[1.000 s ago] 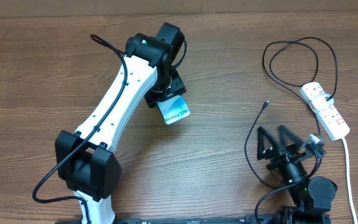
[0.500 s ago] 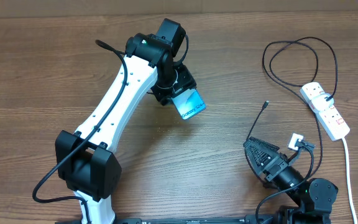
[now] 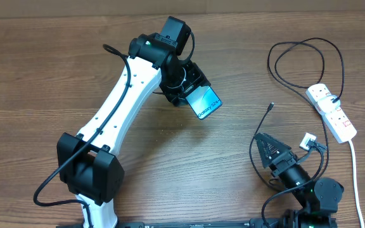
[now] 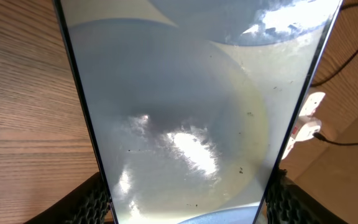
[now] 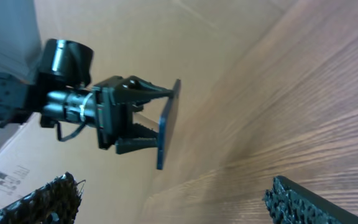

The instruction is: Plug charger to phone and switch on socket

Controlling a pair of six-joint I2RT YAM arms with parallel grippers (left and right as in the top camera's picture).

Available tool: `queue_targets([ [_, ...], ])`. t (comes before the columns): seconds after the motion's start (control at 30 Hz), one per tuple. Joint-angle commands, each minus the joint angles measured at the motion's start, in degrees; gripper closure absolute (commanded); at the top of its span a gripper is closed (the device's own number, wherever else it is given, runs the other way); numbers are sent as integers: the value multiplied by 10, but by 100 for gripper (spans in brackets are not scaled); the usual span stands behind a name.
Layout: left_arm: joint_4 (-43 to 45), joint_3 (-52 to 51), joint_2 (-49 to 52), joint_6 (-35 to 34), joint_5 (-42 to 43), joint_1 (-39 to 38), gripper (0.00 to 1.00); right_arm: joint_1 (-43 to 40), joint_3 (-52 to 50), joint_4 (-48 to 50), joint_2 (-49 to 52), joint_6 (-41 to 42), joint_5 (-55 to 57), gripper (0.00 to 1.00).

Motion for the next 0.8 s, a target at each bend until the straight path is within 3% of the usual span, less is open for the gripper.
queue_targets([
  [0.0, 6, 1, 0, -9, 19, -10, 63, 7, 13, 3, 42, -39, 11, 3],
  [0.43, 9, 1, 0, -9, 21, -11, 62, 25, 166, 19, 344, -183, -10, 0],
  [0.6, 21, 1, 0, -22, 21, -11, 62, 114, 172, 117, 439, -182, 9, 0],
  [0.77, 35, 1, 0, -28, 21, -11, 62, 210, 172, 248, 520, -167, 96, 0],
])
